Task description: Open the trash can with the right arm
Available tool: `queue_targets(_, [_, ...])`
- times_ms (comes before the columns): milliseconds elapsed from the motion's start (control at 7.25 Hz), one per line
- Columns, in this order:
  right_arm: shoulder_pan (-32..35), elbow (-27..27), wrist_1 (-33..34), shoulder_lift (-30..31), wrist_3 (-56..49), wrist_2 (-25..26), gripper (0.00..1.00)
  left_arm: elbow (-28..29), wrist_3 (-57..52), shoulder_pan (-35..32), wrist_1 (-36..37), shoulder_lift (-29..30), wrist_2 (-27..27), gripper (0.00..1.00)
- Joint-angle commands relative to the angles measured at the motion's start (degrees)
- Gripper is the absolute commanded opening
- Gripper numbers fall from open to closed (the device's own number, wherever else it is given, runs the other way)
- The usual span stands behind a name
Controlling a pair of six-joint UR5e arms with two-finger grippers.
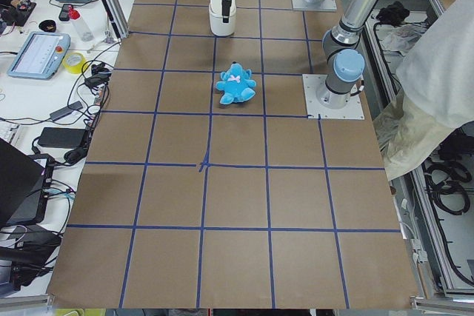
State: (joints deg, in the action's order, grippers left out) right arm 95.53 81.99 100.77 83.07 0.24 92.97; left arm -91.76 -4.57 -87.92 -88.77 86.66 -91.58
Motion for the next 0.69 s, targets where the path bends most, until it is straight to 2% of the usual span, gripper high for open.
queue_targets(0, [-5.68, -0.43, -1.44, 0.33, -7.42, 0.10, 1.00, 0.00, 0.00, 0.03, 0.00, 0.00, 0.00, 1.00])
queue_targets(552, [-7.90, -0.43, -1.71, 0.33, -11.84, -0.34, 1.00, 0.00, 0.00, -0.05, 0.00, 0.00, 0.00, 1.00])
